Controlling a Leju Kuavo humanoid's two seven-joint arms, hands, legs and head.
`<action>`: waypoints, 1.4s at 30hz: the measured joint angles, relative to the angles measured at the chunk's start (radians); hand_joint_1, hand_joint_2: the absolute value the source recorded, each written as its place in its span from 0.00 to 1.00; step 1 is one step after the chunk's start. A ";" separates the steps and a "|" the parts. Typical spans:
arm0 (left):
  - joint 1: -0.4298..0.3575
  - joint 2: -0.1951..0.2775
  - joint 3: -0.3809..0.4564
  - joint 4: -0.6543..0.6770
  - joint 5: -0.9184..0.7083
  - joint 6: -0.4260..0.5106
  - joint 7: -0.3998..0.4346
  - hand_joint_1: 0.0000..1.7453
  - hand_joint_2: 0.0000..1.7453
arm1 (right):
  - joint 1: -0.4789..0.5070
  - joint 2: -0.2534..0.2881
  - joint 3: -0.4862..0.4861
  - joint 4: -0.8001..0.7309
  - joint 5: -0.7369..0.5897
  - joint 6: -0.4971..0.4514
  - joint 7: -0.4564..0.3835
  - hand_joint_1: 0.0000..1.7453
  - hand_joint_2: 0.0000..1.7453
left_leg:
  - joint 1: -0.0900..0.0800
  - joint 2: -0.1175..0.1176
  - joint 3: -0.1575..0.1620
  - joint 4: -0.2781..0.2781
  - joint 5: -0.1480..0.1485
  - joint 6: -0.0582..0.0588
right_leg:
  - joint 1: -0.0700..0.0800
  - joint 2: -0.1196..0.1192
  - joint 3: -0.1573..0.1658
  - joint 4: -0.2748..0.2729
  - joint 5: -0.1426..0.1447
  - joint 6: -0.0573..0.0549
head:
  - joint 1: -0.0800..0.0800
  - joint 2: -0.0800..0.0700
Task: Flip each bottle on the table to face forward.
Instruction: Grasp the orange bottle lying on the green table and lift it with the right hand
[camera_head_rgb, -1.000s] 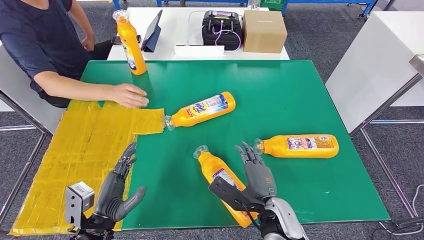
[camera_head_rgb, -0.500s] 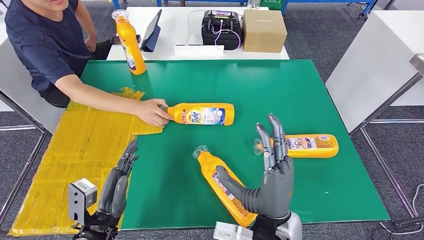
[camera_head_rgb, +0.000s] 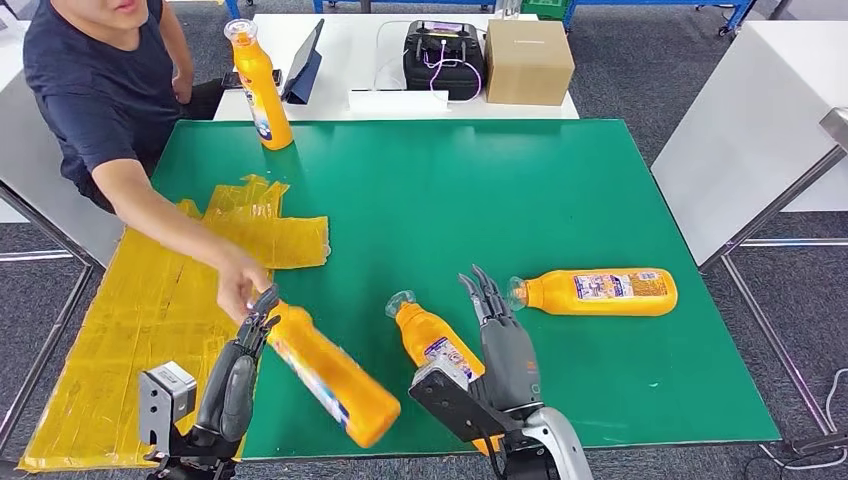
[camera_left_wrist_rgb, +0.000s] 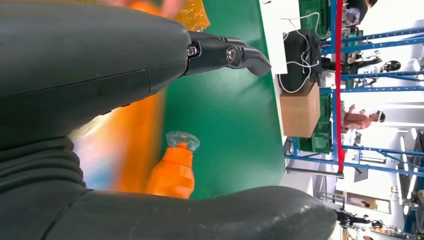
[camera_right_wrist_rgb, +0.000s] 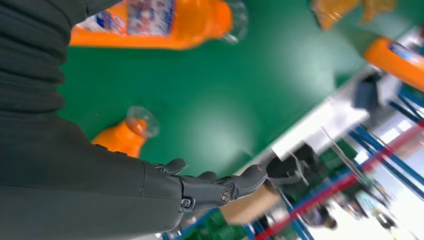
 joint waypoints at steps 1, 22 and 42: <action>-0.001 0.000 0.000 0.000 0.000 -0.003 0.004 0.00 0.00 | -0.004 -0.002 0.000 0.010 -0.007 0.018 0.016 0.00 1.00 | 0.000 0.000 0.000 0.000 0.000 0.000 | 0.000 0.000 0.000 0.000 0.000 0.000 | 0.000 0.000; -0.050 0.003 0.001 0.008 0.003 -0.030 0.032 0.00 0.00 | -0.139 -0.062 0.051 0.261 0.017 0.189 0.182 0.00 1.00 | 0.000 0.000 0.000 0.000 0.000 0.000 | 0.000 0.000 -0.001 0.000 0.001 -0.002 | 0.000 0.000; 0.031 0.003 0.029 -0.024 -0.006 -0.015 0.002 0.00 0.00 | 0.011 -0.041 0.061 0.009 0.118 0.066 0.076 0.00 1.00 | 0.000 0.000 -0.002 0.000 0.001 -0.001 | 0.000 0.000 -0.003 0.001 0.001 -0.003 | 0.000 0.000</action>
